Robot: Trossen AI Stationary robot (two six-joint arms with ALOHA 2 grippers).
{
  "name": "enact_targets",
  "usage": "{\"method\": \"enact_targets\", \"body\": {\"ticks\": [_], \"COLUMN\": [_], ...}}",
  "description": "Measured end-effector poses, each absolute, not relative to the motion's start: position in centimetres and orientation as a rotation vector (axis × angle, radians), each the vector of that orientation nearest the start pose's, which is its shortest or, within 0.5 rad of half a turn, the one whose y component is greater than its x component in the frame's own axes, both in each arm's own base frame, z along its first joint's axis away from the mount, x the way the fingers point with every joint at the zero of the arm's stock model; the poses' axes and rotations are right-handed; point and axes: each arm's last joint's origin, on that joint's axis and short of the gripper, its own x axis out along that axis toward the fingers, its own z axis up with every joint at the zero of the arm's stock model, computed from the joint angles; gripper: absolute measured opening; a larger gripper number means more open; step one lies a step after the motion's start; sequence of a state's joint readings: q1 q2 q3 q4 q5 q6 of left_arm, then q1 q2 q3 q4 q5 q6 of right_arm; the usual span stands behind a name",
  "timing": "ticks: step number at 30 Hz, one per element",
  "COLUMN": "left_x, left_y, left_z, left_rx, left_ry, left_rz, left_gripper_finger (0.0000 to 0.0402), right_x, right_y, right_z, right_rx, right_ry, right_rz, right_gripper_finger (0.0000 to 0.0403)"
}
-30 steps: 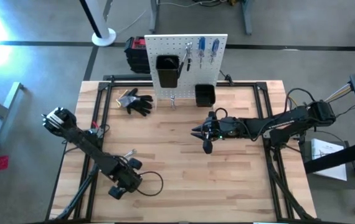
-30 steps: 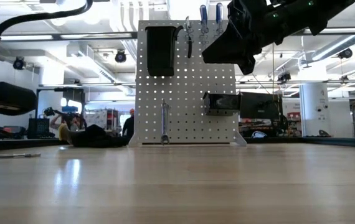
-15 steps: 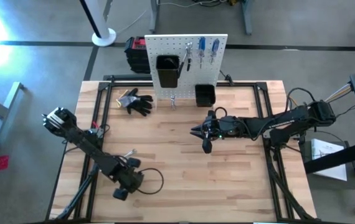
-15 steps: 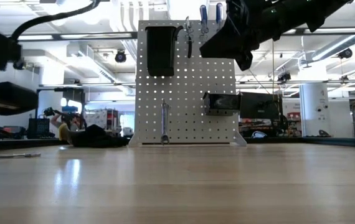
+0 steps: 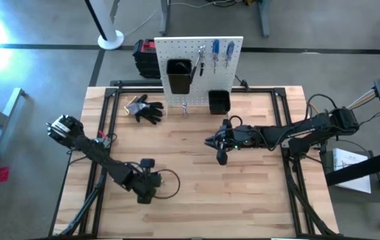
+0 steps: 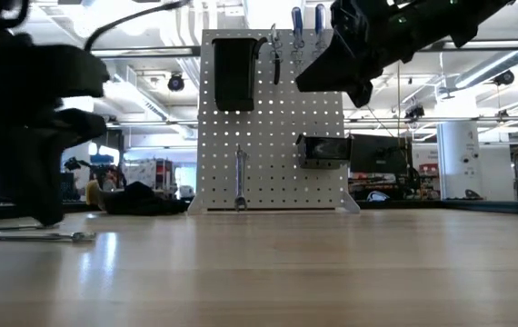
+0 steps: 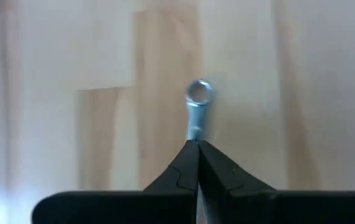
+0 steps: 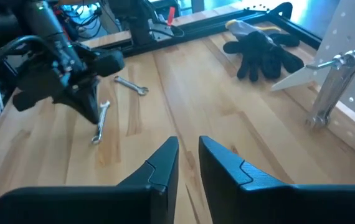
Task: Hang tools onto peg board
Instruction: Hang the wrench on the peg board
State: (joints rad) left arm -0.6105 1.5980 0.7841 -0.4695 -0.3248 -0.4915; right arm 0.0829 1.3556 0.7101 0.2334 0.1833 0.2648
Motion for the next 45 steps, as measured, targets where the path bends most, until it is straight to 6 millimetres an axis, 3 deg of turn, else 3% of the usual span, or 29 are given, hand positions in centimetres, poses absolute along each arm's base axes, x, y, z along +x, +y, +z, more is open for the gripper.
{"method": "enact_targets", "body": {"ticks": [6,13,20,30,38,45], "left_x": [23.8,24.5,21.4,17.3,15.9,15.8], "left_y": [-12.3,-11.2,-11.9,-11.2,-10.8,-10.8], "left_z": [14.1,15.7,19.3,21.1,22.4,22.4], "left_rx": [0.09,-0.012,-0.061,-0.159,-0.209,-0.195], "left_ry": [1.121,1.163,1.142,1.074,1.03,1.036], "left_rz": [0.127,0.115,0.096,0.22,0.221,0.23], "left_gripper_finger": [0.0002,0.0001,0.0,0.0,0.0,0.0], "right_x": [28.6,33.4,40.0,48.0,50.7,51.2], "right_y": [2.5,4.1,5.9,8.5,10.4,10.5], "right_z": [21.2,17.4,15.7,12.2,9.7,9.2], "right_rx": [0.236,0.282,0.222,0.198,0.192,0.168], "right_ry": [0.424,0.412,0.482,0.618,0.752,0.859], "right_rz": [-0.133,0.041,0.086,0.184,0.232,0.189], "right_gripper_finger": [0.0067,0.0089,0.0129,0.0151,0.015,0.0125]}}
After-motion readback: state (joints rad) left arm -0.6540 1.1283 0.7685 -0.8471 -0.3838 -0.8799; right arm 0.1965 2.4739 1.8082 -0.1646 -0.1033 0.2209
